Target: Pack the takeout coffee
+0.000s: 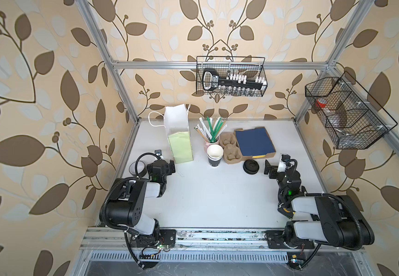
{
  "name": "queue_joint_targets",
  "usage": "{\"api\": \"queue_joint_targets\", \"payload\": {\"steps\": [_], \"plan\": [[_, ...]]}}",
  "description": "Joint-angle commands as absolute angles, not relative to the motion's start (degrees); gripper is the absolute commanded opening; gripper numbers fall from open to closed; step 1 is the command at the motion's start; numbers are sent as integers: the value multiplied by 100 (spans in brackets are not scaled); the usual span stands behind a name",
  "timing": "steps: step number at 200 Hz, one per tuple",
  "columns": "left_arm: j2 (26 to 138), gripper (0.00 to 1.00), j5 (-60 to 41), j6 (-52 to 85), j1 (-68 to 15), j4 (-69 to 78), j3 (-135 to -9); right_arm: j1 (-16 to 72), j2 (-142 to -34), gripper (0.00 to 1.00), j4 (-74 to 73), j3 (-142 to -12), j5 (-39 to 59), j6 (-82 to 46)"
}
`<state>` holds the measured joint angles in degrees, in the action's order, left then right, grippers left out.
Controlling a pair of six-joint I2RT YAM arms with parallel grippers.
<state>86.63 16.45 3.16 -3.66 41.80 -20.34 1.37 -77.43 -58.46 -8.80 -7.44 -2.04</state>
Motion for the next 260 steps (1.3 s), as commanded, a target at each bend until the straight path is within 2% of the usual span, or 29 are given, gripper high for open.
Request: {"api": "queue_joint_targets", "payload": {"steps": [1, 214, 233, 260], "plan": [[8543, 99, 1622, 360, -332, 4377, -2122, 141, -7724, 100, -5897, -1011, -670, -70], [8551, 99, 1622, 365, -330, 4377, -2127, 145, -7716, 100, -5908, -1003, -685, -70], [8544, 99, 1628, 351, -335, 4381, -2116, 273, -7614, 100, -5893, -1013, -1007, -39], [8493, 99, 1848, 353, -398, 4385, -2107, 597, -6873, 100, -5230, -1046, -1726, 63]]}}
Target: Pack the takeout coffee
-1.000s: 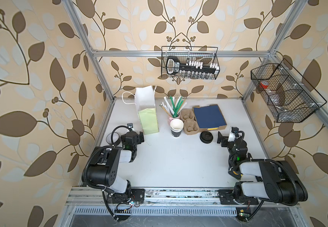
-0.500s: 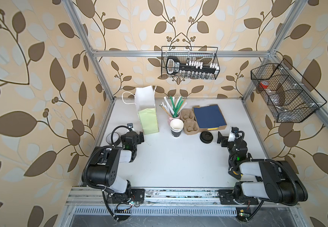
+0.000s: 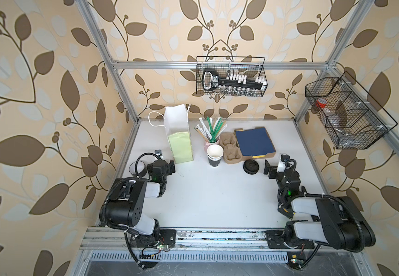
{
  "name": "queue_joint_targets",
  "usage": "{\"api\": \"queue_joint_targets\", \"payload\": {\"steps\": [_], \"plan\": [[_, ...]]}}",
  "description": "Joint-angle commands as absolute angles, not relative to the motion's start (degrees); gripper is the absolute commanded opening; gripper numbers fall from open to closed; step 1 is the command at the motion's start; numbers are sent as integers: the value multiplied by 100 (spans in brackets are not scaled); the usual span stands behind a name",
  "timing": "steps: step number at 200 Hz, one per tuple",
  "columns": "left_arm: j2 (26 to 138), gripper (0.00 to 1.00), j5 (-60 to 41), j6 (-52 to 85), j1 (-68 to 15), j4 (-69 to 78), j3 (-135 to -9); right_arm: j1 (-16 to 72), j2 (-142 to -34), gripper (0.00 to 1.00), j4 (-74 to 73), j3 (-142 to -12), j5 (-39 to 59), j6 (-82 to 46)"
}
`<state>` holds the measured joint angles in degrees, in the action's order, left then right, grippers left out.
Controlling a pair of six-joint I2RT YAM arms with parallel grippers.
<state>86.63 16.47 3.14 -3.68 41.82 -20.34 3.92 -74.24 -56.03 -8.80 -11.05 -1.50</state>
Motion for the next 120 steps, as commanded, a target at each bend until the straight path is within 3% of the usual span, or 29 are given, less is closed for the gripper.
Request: {"api": "queue_joint_targets", "payload": {"steps": [1, 48, 84, 106, 120], "plan": [[8483, 99, 1878, 366, -401, 4350, -2117, 606, -6842, 100, -5199, -1050, -1737, 67], [7355, 99, 2502, 284, -729, 3603, -2095, 1442, -5262, 100, -3435, -1758, -2206, -60], [5477, 99, 2743, 1455, -745, 1379, -2477, 1391, -4261, 100, -1424, -2808, -1925, -2677], [4588, 99, 2569, 2321, -773, 102, -2778, 1202, -4293, 100, -1260, -3130, -814, -3160], [4186, 99, 2294, 2677, -774, -435, -3033, 1404, -4593, 100, -761, -3601, -593, -3168]]}}
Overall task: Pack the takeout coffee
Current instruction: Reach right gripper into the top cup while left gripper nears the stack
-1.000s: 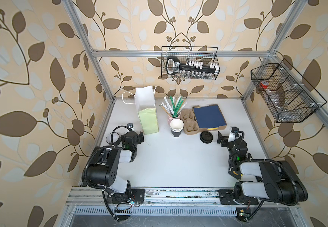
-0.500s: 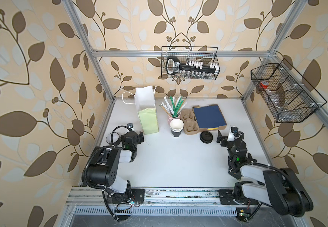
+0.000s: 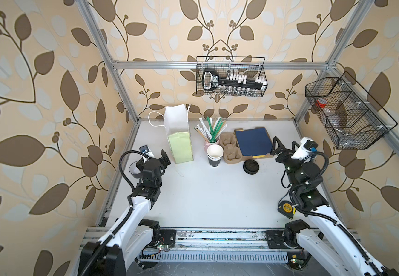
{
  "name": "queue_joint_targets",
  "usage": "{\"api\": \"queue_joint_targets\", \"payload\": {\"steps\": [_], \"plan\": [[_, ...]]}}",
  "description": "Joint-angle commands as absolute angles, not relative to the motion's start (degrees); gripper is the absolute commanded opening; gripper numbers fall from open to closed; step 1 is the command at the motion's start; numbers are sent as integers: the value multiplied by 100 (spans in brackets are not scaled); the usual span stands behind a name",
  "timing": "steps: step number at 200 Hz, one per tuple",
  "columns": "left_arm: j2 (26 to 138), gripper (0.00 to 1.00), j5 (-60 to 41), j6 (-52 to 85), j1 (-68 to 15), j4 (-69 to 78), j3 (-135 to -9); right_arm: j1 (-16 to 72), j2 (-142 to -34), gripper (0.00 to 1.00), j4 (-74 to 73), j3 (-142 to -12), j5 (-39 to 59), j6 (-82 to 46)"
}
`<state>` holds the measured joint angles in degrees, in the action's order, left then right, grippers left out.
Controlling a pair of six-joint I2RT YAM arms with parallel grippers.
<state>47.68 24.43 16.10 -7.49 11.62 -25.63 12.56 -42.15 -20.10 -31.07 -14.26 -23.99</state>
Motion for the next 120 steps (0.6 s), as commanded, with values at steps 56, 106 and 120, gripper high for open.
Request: {"api": "queue_joint_targets", "payload": {"steps": [56, 106, 120], "plan": [[3555, 99, 1900, 4683, -839, -3257, -4619, 2869, -6174, 98, 1853, -5802, -1451, -2264], [3585, 99, 411, 3534, -898, -2975, -4606, 3503, -7710, 90, 2889, -7039, -1383, -2165], [3788, 99, 351, 3560, -896, -3103, -4661, 3641, -8119, 86, 3143, -7435, -1406, -2071]]}}
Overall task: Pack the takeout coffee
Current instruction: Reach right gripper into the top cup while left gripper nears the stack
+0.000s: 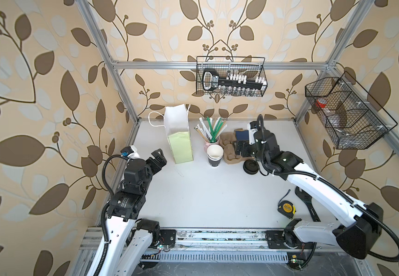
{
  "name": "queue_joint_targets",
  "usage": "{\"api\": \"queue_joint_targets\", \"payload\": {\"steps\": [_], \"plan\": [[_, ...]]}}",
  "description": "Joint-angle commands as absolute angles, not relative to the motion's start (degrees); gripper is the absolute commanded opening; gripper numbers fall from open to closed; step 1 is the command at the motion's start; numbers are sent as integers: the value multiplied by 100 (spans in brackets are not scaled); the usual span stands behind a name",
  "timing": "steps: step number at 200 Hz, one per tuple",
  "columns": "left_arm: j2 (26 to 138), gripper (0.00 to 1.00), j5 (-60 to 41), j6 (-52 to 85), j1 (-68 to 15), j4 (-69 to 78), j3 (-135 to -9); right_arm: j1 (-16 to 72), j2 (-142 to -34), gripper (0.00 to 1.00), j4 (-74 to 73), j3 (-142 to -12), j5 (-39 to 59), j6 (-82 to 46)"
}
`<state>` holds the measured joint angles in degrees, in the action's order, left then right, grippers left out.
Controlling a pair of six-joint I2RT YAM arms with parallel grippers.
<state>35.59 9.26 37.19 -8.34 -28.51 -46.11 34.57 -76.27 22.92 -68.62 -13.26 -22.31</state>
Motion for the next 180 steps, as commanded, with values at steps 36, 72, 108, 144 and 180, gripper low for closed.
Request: {"api": "queue_joint_targets", "payload": {"steps": [36, 72, 108, 144, 180], "plan": [[4622, 99, 119, 3437, -895, -3480, -5039, 3749, -8937, 73, 3278, -7976, -1160, -1991], [5171, 99, -121, 3428, -888, -3831, -5260, 3753, -9686, 56, 3445, -8510, -918, -1948], [5171, 99, -335, 3463, -892, -3706, -5153, 3730, -10353, 46, 3666, -9057, -887, -1868], [5247, 99, -468, 3463, -888, -3691, -5159, 3578, -10785, 42, 3728, -9365, -694, -1933], [5291, 99, -537, 3458, -896, -3700, -5164, 3547, -10936, 35, 3745, -9501, -722, -1949]]}}
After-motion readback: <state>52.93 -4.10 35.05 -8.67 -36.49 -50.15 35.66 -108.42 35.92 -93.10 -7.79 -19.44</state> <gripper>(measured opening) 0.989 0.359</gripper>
